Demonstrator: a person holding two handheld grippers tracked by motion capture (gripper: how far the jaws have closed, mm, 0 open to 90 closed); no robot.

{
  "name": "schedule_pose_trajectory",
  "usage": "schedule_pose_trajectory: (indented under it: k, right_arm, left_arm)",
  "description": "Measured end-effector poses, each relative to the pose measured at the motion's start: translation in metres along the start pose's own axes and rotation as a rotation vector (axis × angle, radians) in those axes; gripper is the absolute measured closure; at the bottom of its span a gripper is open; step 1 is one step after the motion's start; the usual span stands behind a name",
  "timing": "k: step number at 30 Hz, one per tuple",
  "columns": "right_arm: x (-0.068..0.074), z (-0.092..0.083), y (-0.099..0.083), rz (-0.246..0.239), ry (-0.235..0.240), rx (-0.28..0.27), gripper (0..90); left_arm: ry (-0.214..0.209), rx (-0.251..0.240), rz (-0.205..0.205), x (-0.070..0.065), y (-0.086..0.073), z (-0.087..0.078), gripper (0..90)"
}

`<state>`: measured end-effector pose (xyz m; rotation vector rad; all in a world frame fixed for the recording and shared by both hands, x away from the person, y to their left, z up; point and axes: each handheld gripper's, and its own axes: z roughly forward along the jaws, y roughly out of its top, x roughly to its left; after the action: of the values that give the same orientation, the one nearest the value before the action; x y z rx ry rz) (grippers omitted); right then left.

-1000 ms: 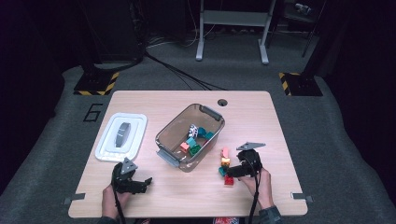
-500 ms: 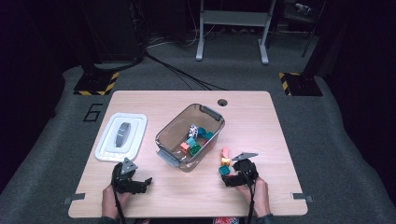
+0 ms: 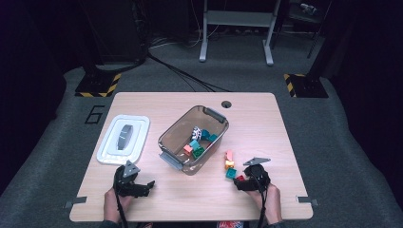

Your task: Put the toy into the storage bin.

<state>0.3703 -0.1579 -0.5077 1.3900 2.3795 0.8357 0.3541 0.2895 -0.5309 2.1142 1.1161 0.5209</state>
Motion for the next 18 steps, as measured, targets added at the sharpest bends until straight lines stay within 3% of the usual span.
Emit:
schedule_pose_trajectory:
  k: [12, 15, 18]
  right_arm:
    - [0.0004, -0.0046, -0.0001, -0.020, -0.010, -0.003, 47.2]
    - [0.0015, -0.0036, 0.0022, -0.037, -0.002, 0.003, 56.7]
    - [0.0032, -0.0036, 0.0029, -0.025, -0.002, 0.011, 58.0]
  left_arm:
    - [-0.002, 0.000, -0.004, -0.0001, 0.0000, 0.0001, 3.8]
    - [-0.002, 0.000, -0.005, -0.0001, 0.0000, 0.0001, 3.8]
    - [-0.003, 0.000, -0.005, -0.0001, 0.0000, 0.0002, 3.8]
